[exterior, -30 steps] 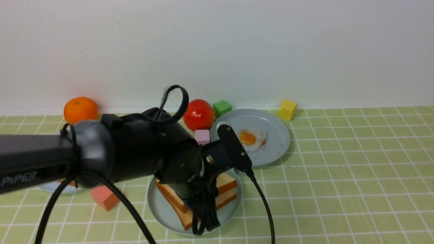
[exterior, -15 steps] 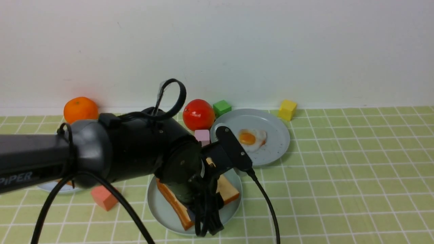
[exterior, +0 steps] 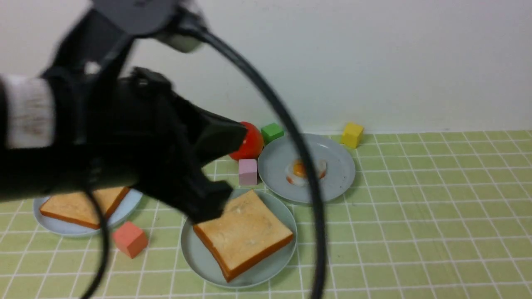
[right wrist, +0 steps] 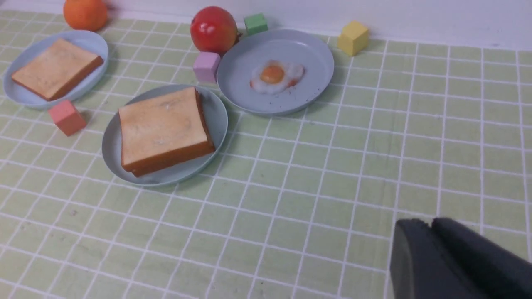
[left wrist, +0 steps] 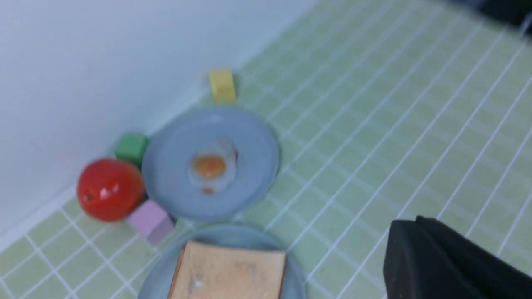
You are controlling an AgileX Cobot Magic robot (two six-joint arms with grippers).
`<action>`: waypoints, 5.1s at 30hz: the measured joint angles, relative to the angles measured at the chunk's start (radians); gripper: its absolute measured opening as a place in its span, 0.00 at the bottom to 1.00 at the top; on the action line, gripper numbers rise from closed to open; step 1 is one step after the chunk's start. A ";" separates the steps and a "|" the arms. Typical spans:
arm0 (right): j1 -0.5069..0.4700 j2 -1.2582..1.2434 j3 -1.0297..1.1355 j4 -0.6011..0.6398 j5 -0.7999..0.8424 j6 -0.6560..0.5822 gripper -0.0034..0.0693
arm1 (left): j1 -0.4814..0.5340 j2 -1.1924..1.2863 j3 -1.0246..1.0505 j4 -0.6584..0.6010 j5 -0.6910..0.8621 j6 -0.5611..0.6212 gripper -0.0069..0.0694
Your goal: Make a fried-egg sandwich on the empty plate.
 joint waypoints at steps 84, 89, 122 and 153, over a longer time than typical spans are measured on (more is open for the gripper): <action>-0.693 -0.448 0.943 0.357 -0.783 -0.430 0.03 | 0.000 -0.564 0.884 -0.123 -0.463 -0.016 0.09; -0.693 -0.448 0.942 0.359 -0.782 -0.433 0.03 | 0.000 -0.564 0.884 -0.123 -0.462 -0.016 0.09; -0.693 -0.449 0.941 0.366 -0.777 -0.433 0.04 | 0.742 -0.983 1.057 -0.075 -0.167 -0.191 0.07; -0.693 -0.449 0.941 0.366 -0.776 -0.433 0.07 | 0.763 -0.983 1.062 -0.078 -0.123 -0.201 0.07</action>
